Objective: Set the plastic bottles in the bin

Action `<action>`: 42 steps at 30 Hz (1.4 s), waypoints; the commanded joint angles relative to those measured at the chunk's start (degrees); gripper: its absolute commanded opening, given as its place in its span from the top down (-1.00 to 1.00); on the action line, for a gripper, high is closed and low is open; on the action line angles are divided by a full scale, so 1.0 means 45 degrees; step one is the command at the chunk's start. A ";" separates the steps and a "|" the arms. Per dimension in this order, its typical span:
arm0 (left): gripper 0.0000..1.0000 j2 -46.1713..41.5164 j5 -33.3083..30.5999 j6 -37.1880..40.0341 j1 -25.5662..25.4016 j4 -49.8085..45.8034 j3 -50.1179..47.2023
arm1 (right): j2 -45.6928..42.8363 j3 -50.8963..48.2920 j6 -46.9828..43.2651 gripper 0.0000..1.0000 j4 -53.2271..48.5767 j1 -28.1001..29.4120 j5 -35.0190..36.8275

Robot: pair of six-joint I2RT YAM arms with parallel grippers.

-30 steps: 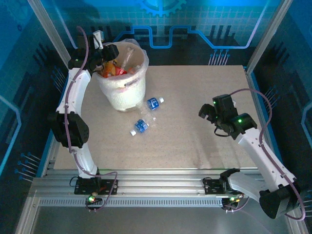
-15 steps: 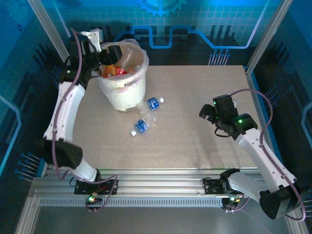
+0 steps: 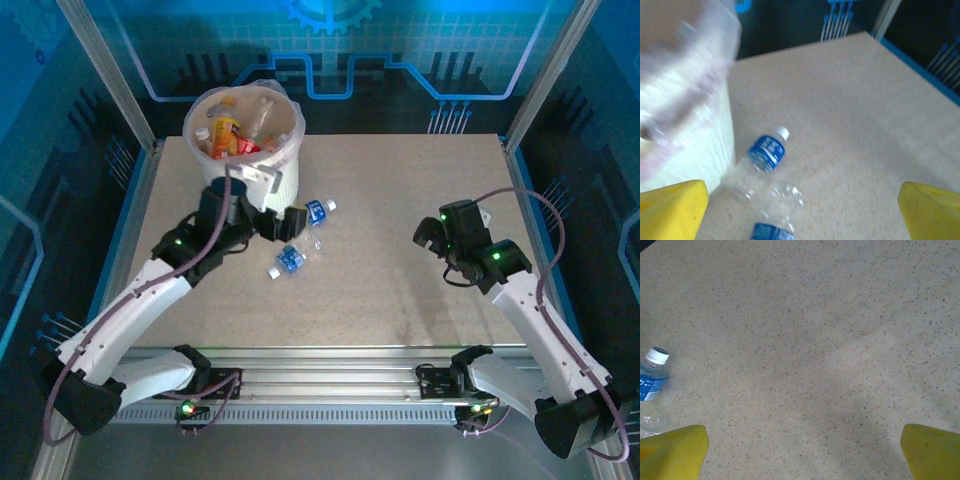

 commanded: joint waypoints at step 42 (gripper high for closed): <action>-0.75 0.8419 -0.4687 -0.0349 -0.1336 -0.2530 0.0928 | 0.0518 -0.0251 0.0659 -0.99 -0.0122 -0.0273 0.0410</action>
